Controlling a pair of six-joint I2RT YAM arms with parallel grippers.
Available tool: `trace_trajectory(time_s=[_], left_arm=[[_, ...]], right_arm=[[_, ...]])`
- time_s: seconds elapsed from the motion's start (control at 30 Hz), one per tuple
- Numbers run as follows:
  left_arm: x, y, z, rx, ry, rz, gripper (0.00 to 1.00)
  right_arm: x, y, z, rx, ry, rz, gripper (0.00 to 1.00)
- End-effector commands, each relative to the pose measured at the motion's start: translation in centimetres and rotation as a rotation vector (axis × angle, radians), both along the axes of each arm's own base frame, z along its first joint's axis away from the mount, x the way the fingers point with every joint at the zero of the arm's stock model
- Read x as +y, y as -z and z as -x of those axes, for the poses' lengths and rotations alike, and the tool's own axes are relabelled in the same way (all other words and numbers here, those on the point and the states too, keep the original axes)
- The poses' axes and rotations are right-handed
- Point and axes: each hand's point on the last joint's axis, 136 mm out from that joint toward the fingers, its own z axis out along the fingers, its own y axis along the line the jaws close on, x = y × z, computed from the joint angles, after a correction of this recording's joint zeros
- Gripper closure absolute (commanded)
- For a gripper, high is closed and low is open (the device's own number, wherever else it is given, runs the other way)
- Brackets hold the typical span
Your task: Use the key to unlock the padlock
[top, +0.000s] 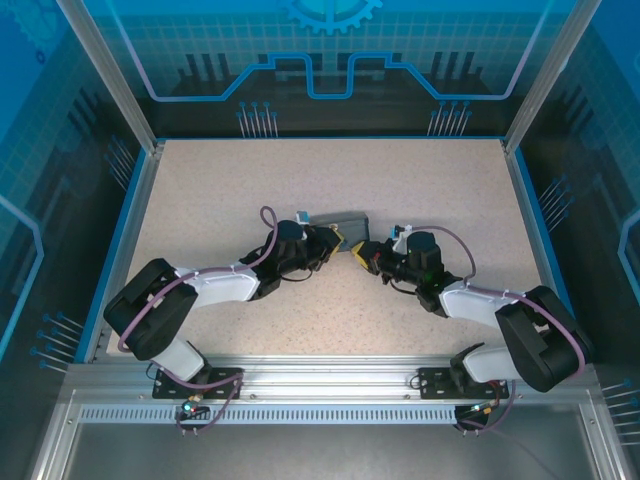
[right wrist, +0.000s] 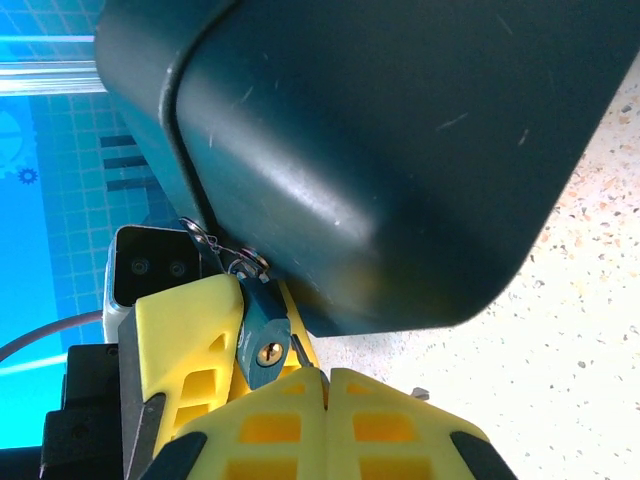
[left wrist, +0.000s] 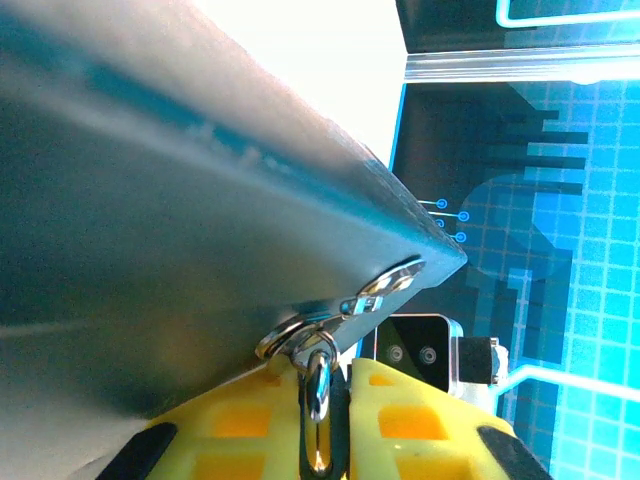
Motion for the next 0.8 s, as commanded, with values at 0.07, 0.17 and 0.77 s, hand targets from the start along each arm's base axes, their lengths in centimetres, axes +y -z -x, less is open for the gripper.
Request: trace_trajectory(time_s=[0.07, 0.17, 0.77], left_arm=[[0.14, -0.94, -0.6, -0.053, -0.015, 0.025, 1.0], [0.16, -0.83, -0.58, -0.055, -0.016, 0.02, 1.0], [0.35, -0.6, -0.54, -0.053, -0.022, 0.017, 1.0]], right_arm=[[0.66, -2.19, -0.61, -0.055, -0.001, -0.029, 1.0], [0.59, -2.27, -0.49, -0.056, -0.002, -0.024, 1.0], [0.48, -2.24, -0.55, -0.053, -0.003, -0.015, 1.0]])
